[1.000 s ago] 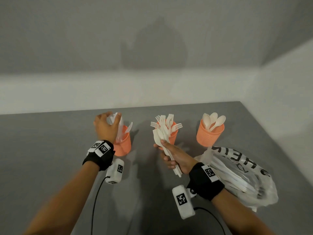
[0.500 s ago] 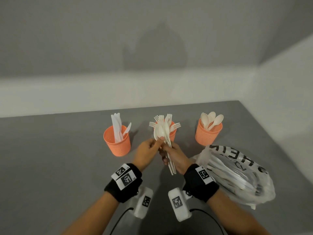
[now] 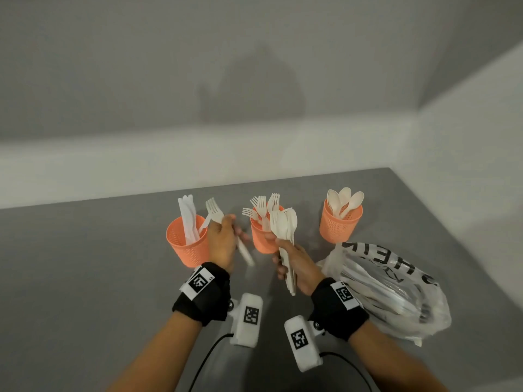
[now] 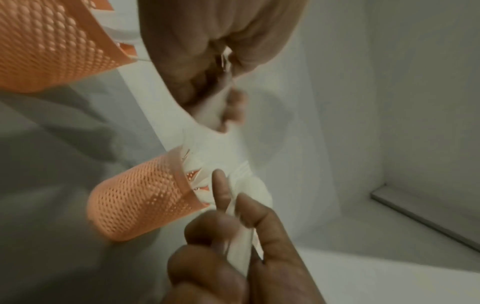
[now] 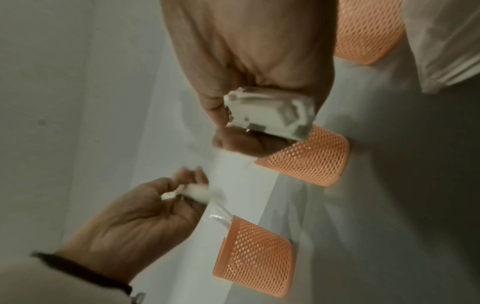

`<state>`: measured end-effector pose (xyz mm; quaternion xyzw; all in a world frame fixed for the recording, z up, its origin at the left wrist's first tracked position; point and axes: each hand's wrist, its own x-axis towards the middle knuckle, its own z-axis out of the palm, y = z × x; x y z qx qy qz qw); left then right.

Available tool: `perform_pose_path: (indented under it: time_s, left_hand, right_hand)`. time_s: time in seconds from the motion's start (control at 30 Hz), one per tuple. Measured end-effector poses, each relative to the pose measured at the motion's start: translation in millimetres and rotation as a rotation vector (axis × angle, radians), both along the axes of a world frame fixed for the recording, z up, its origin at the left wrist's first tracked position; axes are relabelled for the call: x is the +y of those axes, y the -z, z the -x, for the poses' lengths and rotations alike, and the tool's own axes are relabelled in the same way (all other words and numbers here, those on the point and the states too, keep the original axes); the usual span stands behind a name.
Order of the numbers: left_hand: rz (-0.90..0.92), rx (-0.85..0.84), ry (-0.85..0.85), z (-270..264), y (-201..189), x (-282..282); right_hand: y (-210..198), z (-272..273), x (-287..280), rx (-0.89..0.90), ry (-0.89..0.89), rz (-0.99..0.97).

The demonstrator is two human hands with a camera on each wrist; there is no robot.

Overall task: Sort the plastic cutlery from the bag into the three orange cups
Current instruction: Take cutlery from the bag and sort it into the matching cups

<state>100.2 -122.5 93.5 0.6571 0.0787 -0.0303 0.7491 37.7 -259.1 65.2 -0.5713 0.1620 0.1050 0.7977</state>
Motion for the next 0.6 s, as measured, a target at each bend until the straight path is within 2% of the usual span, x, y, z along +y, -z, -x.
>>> perform_pose_path:
  time_s: [0.07,0.2,0.3,0.43,0.5,0.6]
  left_hand:
    - [-0.055,-0.019,0.06,2,-4,-1]
    - [-0.132,0.027,0.312,15,-2,-12]
    - [-0.169,0.032,0.242,20,0,-19]
    - [-0.224,-0.083,0.058,16,-1,-19]
    - [-0.171,-0.072,0.07,16,-3,-17]
    - [-0.132,-0.004,0.225,20,1,-17]
  right_hand:
    - [0,0,0,-0.006,-0.058,-0.033]
    - [-7,-2,4,-0.016,-0.185,-0.182]
    - [-8,-2,4,-0.03,-0.222,-0.218]
    - [-9,-1,3,-0.06,-0.161,-0.059]
    - [-9,0,3,-0.087,-0.122,-0.016]
    - [-8,0,6,-0.105,-0.099,0.045]
